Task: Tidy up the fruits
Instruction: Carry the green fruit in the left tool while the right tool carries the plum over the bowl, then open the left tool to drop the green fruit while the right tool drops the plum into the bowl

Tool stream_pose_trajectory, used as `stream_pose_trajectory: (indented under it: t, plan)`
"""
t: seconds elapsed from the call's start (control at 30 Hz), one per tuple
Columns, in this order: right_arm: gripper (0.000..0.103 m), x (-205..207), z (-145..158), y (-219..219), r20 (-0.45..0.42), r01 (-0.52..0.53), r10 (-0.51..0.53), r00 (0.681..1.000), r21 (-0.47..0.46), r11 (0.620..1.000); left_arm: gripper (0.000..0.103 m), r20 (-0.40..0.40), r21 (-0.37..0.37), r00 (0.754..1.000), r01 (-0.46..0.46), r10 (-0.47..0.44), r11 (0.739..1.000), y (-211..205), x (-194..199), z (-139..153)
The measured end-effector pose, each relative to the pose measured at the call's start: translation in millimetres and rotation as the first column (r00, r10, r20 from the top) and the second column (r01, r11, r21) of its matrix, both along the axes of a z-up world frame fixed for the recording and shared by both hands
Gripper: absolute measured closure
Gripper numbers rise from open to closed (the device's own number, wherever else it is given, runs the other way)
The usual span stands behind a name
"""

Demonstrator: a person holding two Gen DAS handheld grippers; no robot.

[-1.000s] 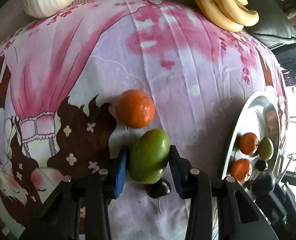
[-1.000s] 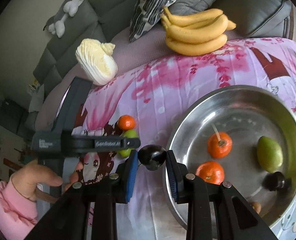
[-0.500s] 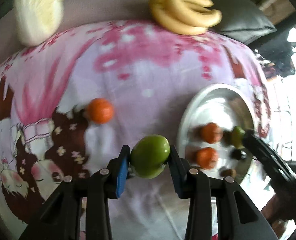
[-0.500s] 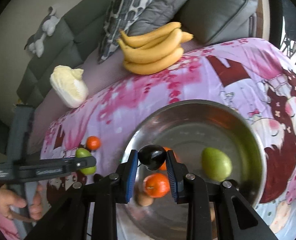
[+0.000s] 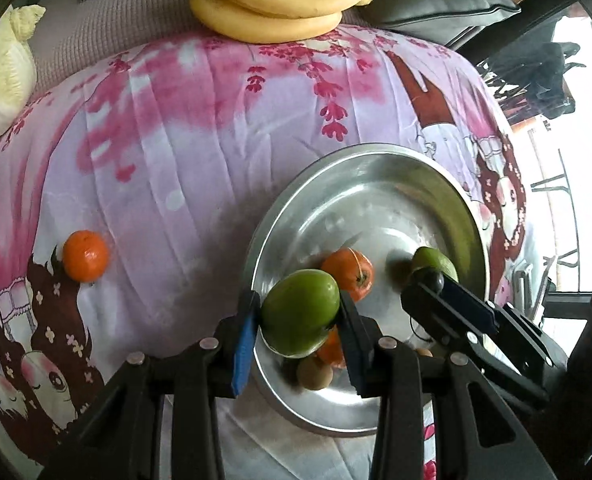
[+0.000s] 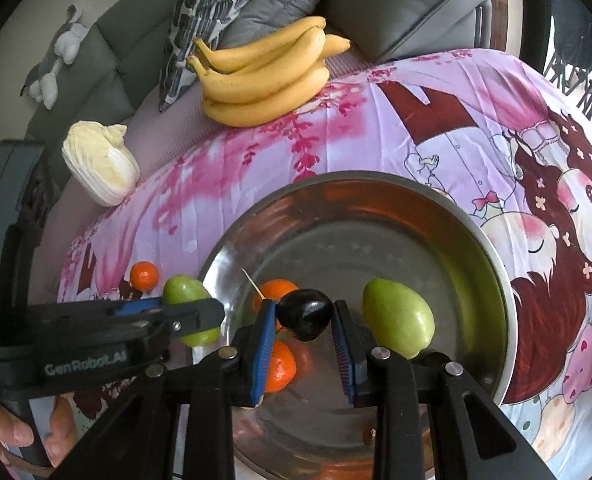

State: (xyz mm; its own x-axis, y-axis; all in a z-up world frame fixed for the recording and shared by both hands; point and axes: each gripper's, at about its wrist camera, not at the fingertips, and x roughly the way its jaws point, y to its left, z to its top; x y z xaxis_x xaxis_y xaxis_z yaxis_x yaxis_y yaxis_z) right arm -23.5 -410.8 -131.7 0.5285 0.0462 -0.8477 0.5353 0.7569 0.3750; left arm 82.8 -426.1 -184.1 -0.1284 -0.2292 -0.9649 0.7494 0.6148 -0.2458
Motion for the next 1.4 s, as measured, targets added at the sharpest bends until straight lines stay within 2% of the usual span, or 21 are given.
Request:
stream_pose_trajectory:
  t: [0.37,0.73,1.1,1.17,1.27,1.33,1.4]
  plan:
    - [0.072,2,-6,-1,-0.023,0.008,-0.008,1.000,0.002,1.000,0.063,-0.014,0.021,1.000,0.000,0.000,1.000,-16,-1,-15]
    - [0.072,6,-16,-4,-0.068,0.012,-0.011,0.998,0.003,1.000,0.063,-0.040,0.033,0.999,-0.004,0.005,0.999,-14,5,-22]
    - [0.072,4,-15,-6,-0.089,0.014,-0.014,0.996,-0.007,1.000,0.063,-0.039,0.041,0.999,0.004,-0.003,0.999,-13,3,-18]
    - [0.071,2,-13,-7,-0.089,0.022,-0.022,0.996,-0.005,1.000,0.060,-0.039,0.038,0.999,0.007,-0.005,0.999,-13,2,-14]
    - [0.069,-1,-9,-10,-0.090,0.036,-0.036,0.995,-0.006,0.999,0.049,-0.038,0.032,0.999,0.004,-0.003,0.999,-9,0,-8]
    - [0.064,-4,-6,-12,-0.089,0.043,-0.044,0.995,-0.009,0.999,0.047,-0.042,0.014,0.999,0.006,-0.005,1.000,-3,-2,0]
    - [0.050,-7,1,-13,-0.080,0.052,-0.054,0.995,-0.030,0.998,0.043,-0.035,0.005,0.999,0.007,-0.006,1.000,3,-4,7]
